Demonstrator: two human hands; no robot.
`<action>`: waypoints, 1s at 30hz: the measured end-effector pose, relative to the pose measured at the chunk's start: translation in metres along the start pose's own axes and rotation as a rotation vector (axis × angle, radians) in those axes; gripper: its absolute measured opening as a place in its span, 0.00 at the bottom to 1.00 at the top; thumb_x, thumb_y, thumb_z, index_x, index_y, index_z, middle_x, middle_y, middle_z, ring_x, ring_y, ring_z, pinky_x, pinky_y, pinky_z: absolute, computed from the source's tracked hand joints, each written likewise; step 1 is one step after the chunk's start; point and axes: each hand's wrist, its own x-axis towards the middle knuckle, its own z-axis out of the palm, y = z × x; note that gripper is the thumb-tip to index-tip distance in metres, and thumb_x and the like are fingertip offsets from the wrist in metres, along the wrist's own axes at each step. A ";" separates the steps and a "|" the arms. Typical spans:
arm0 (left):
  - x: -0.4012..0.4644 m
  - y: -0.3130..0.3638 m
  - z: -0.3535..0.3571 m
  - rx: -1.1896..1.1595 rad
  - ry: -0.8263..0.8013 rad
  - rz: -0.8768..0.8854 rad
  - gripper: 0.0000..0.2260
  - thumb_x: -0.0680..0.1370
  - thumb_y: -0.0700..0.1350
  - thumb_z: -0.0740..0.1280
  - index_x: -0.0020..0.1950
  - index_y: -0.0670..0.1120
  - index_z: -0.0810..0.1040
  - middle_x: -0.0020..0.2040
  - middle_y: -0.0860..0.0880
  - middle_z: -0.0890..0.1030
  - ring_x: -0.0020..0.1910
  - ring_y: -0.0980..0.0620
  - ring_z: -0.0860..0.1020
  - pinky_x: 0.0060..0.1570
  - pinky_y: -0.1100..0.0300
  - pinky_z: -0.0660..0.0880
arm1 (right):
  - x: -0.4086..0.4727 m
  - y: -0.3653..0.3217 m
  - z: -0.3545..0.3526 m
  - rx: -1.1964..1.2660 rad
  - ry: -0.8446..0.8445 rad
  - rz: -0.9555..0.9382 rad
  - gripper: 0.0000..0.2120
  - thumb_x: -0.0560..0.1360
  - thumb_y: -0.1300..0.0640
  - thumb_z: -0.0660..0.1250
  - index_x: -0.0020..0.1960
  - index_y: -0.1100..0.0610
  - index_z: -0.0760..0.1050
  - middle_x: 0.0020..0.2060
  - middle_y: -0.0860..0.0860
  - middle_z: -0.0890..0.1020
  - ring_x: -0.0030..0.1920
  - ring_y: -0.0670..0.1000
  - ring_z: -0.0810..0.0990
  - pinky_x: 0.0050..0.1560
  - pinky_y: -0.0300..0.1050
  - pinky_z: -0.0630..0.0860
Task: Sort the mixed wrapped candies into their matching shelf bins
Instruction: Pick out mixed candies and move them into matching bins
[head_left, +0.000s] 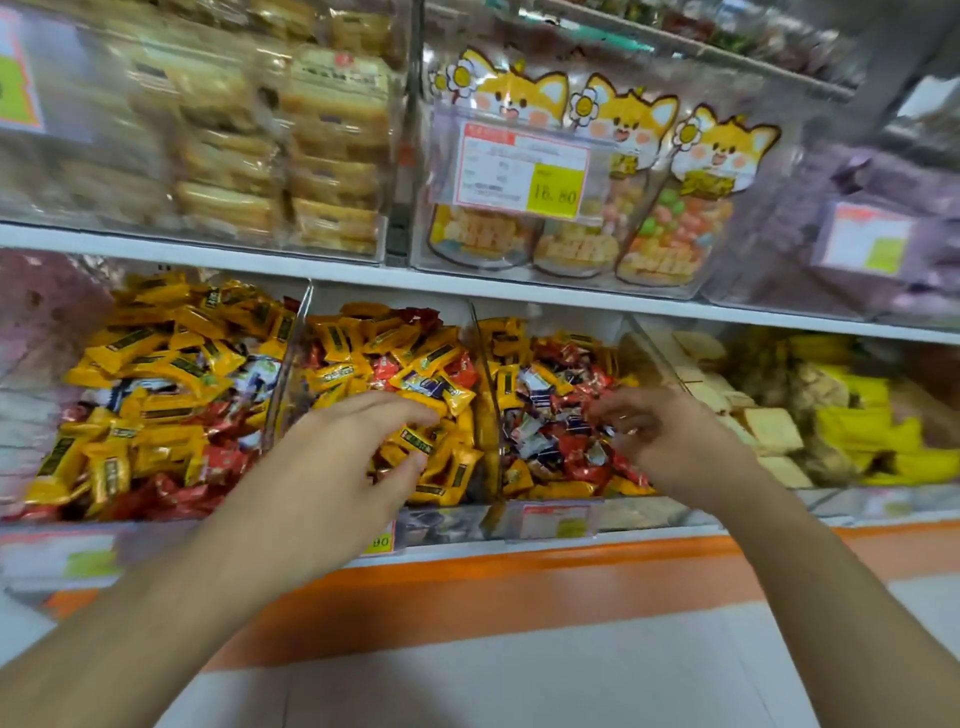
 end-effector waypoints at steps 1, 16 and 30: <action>0.002 0.003 0.005 -0.004 -0.012 0.007 0.14 0.80 0.55 0.67 0.66 0.63 0.76 0.59 0.72 0.72 0.58 0.66 0.75 0.53 0.79 0.64 | -0.002 0.002 -0.001 -0.012 -0.040 0.006 0.17 0.76 0.58 0.74 0.57 0.37 0.82 0.51 0.35 0.83 0.54 0.40 0.82 0.55 0.47 0.81; -0.001 0.012 0.031 -0.040 -0.063 -0.003 0.12 0.80 0.53 0.67 0.64 0.62 0.78 0.56 0.74 0.74 0.57 0.76 0.69 0.48 0.79 0.67 | 0.005 -0.016 0.017 -0.145 -0.168 -0.016 0.21 0.76 0.54 0.78 0.67 0.43 0.82 0.61 0.46 0.82 0.53 0.47 0.81 0.54 0.45 0.80; -0.003 0.009 0.022 -0.119 -0.019 -0.033 0.10 0.80 0.52 0.69 0.60 0.61 0.79 0.53 0.68 0.79 0.56 0.71 0.74 0.54 0.71 0.73 | 0.004 -0.014 0.012 0.018 0.090 0.043 0.09 0.76 0.56 0.77 0.49 0.41 0.86 0.42 0.41 0.84 0.42 0.39 0.82 0.41 0.37 0.78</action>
